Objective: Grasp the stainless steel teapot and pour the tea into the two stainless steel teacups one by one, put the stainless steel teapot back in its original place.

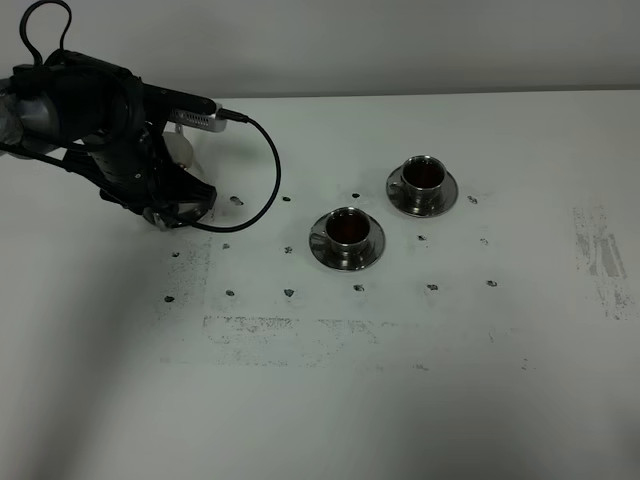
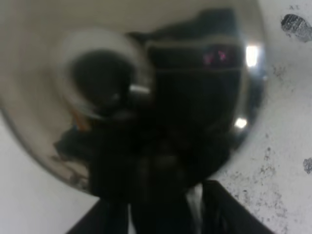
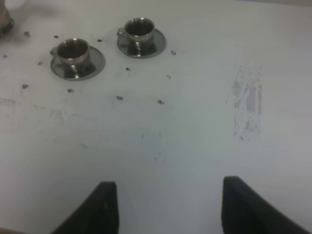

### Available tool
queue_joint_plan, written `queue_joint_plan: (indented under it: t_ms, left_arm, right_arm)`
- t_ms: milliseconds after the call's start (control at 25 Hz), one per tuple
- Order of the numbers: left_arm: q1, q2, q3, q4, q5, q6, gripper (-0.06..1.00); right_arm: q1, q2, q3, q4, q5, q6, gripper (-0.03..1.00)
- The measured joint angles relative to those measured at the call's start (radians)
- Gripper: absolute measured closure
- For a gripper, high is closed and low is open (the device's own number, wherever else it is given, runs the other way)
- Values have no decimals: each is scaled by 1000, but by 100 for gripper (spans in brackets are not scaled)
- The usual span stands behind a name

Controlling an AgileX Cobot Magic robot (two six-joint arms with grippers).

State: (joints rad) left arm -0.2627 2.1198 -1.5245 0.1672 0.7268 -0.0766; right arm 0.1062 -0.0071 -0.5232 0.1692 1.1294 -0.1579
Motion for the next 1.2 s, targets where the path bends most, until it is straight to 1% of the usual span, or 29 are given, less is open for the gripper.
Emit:
queue_joint_plan:
  t_ms: [160,280,480,760,960,1200]
  left_arm:
    - [-1,0,0,-3,7,-2,52]
    - [-1,0,0,-19,27,-2,52]
    - [-13,-20,0,-26,32,-18,52]
    - [-41,-68,6,4,58,-73,52]
    - [-60,-180,93,33,33,-88,52]
    - [-78,-390,278,53,-18,-93,52]
  right_arm:
    - [0,0,0,0,0,0,51]
    - [0,0,0,0,0,0,51]
    - [0,0,0,0,0,0,51]
    - [0,0,0,0,0,0,51]
    - [0,0,0,0,0,0,51]
    - [0,0,0,0,0,0,51]
